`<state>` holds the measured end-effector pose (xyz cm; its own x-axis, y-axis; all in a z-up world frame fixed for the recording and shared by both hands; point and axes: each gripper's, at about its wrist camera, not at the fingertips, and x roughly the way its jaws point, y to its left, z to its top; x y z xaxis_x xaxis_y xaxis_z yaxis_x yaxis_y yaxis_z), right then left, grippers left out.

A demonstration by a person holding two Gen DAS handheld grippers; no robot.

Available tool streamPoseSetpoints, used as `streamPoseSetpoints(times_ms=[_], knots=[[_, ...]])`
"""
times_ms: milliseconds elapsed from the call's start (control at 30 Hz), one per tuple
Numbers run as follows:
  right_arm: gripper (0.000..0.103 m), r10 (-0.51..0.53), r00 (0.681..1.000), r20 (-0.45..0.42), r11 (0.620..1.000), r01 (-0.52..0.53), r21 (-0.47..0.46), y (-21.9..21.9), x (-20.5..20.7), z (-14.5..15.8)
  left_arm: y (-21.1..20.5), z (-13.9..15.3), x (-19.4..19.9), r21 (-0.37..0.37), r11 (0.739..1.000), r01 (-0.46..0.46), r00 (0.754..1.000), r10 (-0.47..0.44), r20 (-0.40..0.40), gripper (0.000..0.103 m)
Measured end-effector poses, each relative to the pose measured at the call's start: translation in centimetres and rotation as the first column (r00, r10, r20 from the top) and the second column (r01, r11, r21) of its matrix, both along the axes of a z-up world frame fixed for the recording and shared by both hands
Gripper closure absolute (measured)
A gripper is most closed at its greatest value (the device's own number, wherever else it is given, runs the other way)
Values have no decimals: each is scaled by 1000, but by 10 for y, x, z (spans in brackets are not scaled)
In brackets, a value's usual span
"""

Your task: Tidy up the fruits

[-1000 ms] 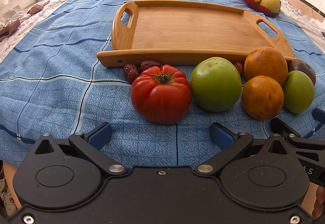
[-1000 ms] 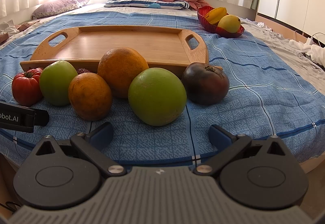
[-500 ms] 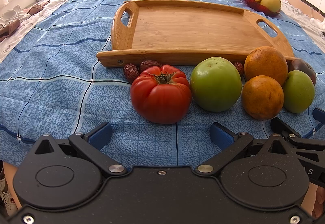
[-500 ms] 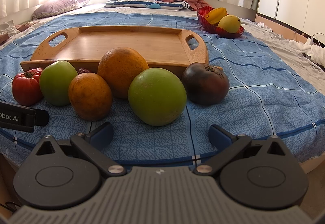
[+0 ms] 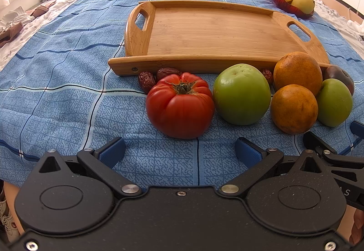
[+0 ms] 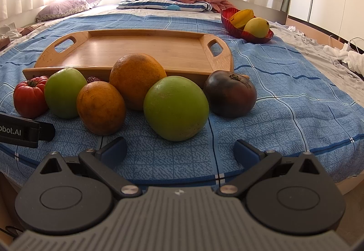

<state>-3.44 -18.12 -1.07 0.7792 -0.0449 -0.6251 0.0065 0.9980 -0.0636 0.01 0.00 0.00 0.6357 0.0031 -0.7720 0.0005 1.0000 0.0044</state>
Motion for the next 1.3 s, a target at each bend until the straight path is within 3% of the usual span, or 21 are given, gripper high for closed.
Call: streamPoseSetpoints(times_ms=[233,500,600,867,967,1100,1233,1300], knots=[[0,-4,1000,9,999,4,35,-6,0,5,1,2,-2,1,1000,0,1000,0,6,0],[0,-7,1000,16,1000,6,19,-2,-1,2,3,-2,-12,-11,1000,-2,997,3,73,0],[0,4,1000,21,1000,-5,27,-4,-1,3,4,-6,-16,-9,1000,-25,991,26,134,0],[4,28,989,148,1000,-27,-8,-3,-21,9,8,-4,-30,-14,1000,-20,970,22,242,0],[13,39,977,209,999,-35,-27,-2,-26,16,14,4,-34,-48,999,-19,958,32,283,1],[29,27,972,235,1000,-22,-22,-1,-24,21,14,12,-33,-31,1000,4,950,6,312,16],[35,43,972,229,999,-40,-18,1,-21,21,11,13,-30,-19,999,38,951,-31,308,37],[35,59,973,225,998,-53,-30,3,-19,20,10,13,-28,-20,999,49,953,-41,300,42]])
